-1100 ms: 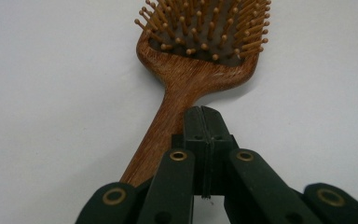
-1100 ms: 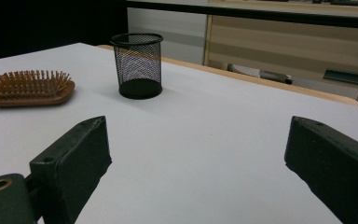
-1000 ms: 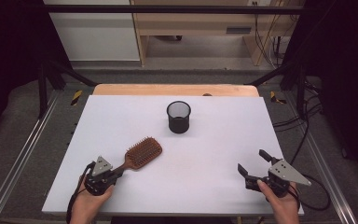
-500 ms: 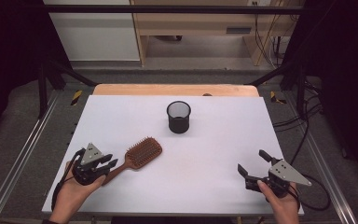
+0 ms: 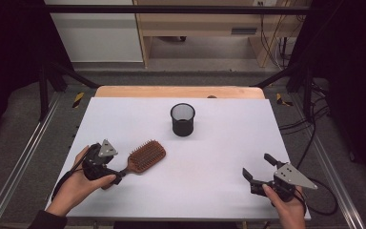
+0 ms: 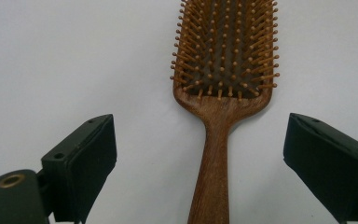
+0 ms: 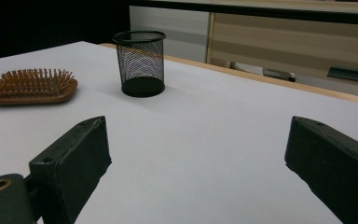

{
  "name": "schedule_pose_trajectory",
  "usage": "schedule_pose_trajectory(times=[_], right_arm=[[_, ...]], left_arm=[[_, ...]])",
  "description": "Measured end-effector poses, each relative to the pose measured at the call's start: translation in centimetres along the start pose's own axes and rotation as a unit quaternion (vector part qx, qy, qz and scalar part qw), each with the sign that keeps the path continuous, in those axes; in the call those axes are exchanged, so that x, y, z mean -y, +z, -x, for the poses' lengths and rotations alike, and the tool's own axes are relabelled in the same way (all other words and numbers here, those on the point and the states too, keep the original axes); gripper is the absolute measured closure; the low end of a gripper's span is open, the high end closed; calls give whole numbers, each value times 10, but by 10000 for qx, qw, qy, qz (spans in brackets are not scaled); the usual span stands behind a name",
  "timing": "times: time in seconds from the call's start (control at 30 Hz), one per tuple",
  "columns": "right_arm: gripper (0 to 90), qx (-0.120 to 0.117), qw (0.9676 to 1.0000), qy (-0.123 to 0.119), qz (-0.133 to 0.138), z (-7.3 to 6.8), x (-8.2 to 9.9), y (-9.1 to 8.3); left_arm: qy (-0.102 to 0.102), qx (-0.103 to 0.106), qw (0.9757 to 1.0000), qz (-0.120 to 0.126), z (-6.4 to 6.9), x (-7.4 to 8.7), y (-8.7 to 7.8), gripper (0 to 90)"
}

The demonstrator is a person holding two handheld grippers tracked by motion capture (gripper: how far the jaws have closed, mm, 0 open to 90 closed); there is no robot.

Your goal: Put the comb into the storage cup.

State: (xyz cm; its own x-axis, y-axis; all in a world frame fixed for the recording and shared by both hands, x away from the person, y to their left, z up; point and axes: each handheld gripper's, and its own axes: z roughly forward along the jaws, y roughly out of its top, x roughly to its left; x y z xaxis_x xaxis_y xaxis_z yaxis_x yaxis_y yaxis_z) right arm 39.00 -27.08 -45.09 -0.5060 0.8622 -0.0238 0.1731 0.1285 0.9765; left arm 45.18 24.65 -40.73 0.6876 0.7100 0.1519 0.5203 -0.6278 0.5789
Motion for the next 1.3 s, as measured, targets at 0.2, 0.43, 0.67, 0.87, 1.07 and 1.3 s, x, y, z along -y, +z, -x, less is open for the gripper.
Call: schedule_pose_trajectory(times=[0.2,0.43,0.67,0.87,1.07,1.3], right_arm=[[66,1,10000,16,-1,0,0,0],[65,-33,10000,-14,-38,-1,0,1],[65,-17,10000,11,-9,0,0,-1],[65,-20,10000,-12,-15,-1,0,0],[65,-27,10000,-17,-14,-1,0,-1],[65,-40,10000,-42,0,-2,-1,-1]], left_arm=[[-24,134,9995,-289,-6,-2,15,83],[-94,294,9988,-380,-11,-2,24,88],[-109,321,9982,-493,-15,2,33,85],[-46,402,9975,-587,-11,3,37,97],[64,471,9964,-697,-7,3,40,132],[129,533,9955,-769,-6,3,42,284]])
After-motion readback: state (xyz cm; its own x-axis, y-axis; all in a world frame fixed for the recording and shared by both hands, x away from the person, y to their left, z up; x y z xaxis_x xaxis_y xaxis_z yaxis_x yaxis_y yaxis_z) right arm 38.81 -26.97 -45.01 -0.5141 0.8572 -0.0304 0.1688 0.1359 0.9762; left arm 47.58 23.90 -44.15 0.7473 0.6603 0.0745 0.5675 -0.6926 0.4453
